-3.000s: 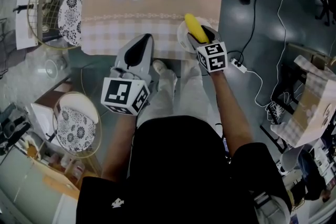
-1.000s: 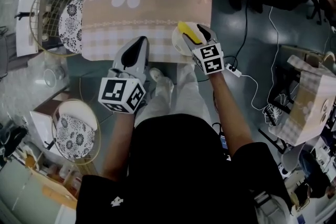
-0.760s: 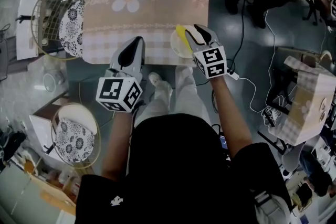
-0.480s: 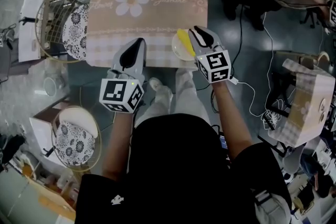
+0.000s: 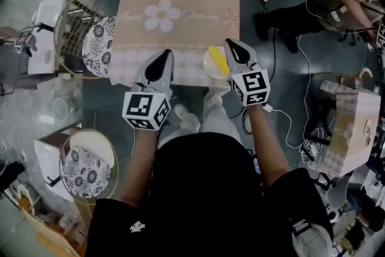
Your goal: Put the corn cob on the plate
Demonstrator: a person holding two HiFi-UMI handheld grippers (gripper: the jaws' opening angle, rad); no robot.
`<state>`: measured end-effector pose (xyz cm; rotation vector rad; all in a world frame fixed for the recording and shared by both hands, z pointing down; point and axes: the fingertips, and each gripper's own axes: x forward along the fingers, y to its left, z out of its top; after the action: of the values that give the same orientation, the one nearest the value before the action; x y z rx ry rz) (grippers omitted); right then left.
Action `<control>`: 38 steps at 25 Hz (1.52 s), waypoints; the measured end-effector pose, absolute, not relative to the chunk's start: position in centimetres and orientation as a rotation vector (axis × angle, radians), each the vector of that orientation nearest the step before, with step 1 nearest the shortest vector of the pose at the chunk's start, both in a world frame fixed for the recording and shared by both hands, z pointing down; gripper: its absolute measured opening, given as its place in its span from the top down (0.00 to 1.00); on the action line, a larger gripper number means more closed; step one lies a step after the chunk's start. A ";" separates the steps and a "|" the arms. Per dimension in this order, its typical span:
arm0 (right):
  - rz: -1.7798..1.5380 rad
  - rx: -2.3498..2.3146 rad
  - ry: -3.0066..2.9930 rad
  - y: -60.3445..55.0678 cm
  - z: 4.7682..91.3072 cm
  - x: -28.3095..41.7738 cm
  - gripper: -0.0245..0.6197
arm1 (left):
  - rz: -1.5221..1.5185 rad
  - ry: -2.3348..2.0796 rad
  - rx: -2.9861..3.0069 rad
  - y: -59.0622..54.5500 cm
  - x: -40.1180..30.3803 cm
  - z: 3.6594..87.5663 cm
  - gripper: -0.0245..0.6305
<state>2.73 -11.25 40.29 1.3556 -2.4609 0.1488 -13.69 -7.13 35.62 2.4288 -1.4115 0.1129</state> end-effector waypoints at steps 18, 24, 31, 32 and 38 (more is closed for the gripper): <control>0.028 1.330 -2.528 -5.3 33.6 -1.2 0.96 | 0.069 -1.438 2.573 -4.4 -14.9 32.5 0.95; 0.039 1.311 -2.570 -4.4 33.0 -2.0 0.96 | 0.056 -1.443 2.553 -3.5 -15.0 32.9 0.95; 0.033 1.326 -2.602 -3.5 32.2 -1.2 0.96 | 0.068 -1.443 2.568 -2.8 -13.9 32.9 0.95; 0.041 1.326 -2.607 -3.3 32.1 -0.9 0.96 | 0.069 -1.440 2.572 -2.8 -13.5 32.8 0.95; 0.060 1.334 -2.641 -1.6 31.1 0.9 0.96 | 0.080 -1.422 2.589 -1.4 -11.0 32.2 0.95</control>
<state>0.91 -1.57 31.07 1.3338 -2.6414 0.0595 -11.03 -1.42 32.16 2.5890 -1.4222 0.0802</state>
